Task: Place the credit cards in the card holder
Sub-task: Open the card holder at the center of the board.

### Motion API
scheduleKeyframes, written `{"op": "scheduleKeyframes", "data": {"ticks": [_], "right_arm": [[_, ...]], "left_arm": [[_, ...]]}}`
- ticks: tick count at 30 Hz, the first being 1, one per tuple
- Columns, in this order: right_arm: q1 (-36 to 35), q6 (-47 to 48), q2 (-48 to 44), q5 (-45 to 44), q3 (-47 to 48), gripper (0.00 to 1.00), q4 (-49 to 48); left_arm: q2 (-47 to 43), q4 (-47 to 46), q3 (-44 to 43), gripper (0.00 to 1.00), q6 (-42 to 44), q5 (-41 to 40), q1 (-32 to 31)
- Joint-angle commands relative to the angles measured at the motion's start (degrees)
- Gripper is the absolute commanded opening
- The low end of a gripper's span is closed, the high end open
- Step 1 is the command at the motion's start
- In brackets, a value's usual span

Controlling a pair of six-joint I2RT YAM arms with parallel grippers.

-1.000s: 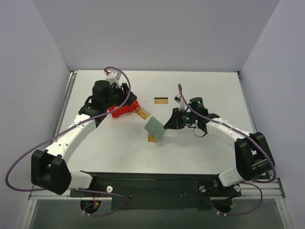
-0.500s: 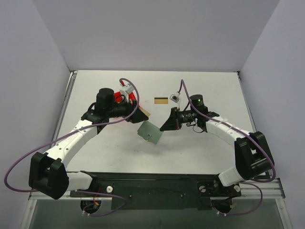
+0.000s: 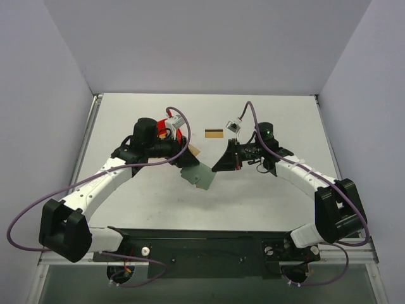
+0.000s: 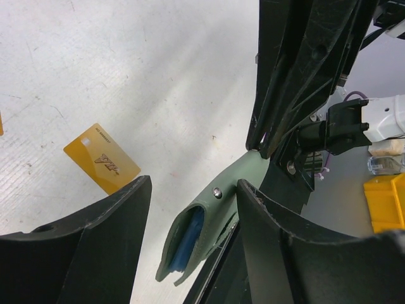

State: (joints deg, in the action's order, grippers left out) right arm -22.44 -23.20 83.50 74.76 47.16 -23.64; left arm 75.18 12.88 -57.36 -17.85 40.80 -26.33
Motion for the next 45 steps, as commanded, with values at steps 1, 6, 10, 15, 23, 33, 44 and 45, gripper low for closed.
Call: {"op": "scheduleKeyframes", "data": {"ticks": [1,6,10,15,23,33,44,45], "right_arm": [[0.29,-0.7,-2.47,3.73,0.66,0.0,-5.54],[0.38,-1.06,-2.38,1.71,0.66,0.0,-6.51],[0.64,-5.08,-1.42,0.21,0.13,0.0,-11.76],[1.25,-9.67,-0.63,-1.55,-0.49,0.0,-18.28],[1.78,-15.2,-1.59,-5.94,-2.42,0.4,-26.26],[1.78,-24.77,-0.8,-11.65,-5.32,0.61,-39.71],[1.17,-34.36,4.73,-20.18,-6.99,0.64,-52.47],[0.91,-34.8,5.0,-20.79,-6.9,0.64,-52.82]], "left_arm": [[-0.38,-1.01,-2.4,0.65,1.06,0.77,-0.3],[-0.73,-5.05,-1.17,0.48,-2.27,6.65,-0.3],[-1.61,-11.37,0.41,0.33,-5.7,11.22,-0.3],[-2.32,-16.05,2.34,0.1,-8.43,14.05,-0.3],[-2.31,-19.82,3.83,0.0,-12.72,10.72,-0.22],[-5.65,-57.42,18.42,0.0,-42.77,-10.62,3.12],[-7.59,-65.97,23.0,0.0,-48.95,-22.69,3.04],[-7.76,-65.97,23.0,0.0,-48.86,-22.86,3.04]]}}
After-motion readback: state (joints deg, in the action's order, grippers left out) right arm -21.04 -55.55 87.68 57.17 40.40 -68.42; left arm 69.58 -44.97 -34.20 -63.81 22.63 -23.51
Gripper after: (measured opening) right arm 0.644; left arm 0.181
